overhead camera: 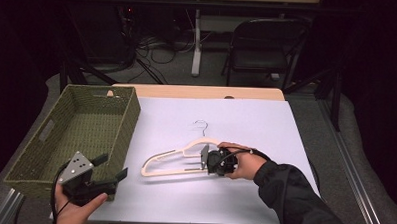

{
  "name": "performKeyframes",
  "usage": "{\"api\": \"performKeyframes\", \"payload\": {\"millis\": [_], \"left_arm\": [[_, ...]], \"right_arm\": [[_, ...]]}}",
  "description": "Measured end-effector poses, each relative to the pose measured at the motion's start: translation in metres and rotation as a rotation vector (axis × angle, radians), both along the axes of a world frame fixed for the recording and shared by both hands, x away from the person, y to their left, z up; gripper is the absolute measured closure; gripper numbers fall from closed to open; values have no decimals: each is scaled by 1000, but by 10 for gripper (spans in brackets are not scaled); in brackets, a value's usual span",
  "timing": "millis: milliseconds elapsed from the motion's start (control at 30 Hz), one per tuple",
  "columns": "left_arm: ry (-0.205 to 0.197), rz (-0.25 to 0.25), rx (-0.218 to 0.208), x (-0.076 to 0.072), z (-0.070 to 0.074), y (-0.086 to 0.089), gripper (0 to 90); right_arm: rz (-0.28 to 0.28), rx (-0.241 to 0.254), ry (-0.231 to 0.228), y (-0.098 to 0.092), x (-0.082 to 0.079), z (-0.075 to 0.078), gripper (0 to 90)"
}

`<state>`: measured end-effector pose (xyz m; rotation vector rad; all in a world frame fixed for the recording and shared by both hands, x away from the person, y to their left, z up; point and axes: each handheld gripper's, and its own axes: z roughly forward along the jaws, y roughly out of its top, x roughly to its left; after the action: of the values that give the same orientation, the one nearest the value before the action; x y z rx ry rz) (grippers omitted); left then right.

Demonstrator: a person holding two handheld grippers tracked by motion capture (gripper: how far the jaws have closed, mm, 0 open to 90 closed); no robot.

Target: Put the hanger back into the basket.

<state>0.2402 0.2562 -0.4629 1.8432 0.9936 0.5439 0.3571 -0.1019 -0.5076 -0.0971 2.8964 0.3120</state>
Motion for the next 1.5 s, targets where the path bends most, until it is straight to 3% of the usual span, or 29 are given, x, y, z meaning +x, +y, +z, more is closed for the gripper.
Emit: {"api": "performKeyframes", "payload": {"millis": [167,300,433,467,633,733,833,1167,1333,1367,1500], "left_arm": [[27,-48,10,4,-5,-17,197],[35,-28,54,7,-4,-29,197],[40,-75,31,8,-1,-41,215],[42,-107,30,10,-1,-50,215],[81,-167,32,24,-8,-69,215],[105,-187,13,31,-13,-75,220],[149,-213,-15,48,-22,-85,225],[182,-239,10,84,-25,-100,253],[202,-251,24,92,-26,-102,241],[227,-274,16,95,-28,-103,241],[256,-294,20,98,-31,-104,243]], "right_arm": [[31,-19,-48,-4,-15,2,799],[34,-26,-54,-6,-24,1,799],[52,-21,-58,-7,-27,1,799],[48,-23,-63,-8,-30,1,799],[49,-22,-66,-11,-35,2,799],[61,-26,-74,-13,-37,3,799],[62,-26,-80,-14,-38,4,799],[71,-33,-96,-18,-43,5,798],[75,-38,-97,-18,-47,7,798],[86,-32,-105,-18,-48,7,798],[94,-40,-113,-16,-54,9,799]]}}
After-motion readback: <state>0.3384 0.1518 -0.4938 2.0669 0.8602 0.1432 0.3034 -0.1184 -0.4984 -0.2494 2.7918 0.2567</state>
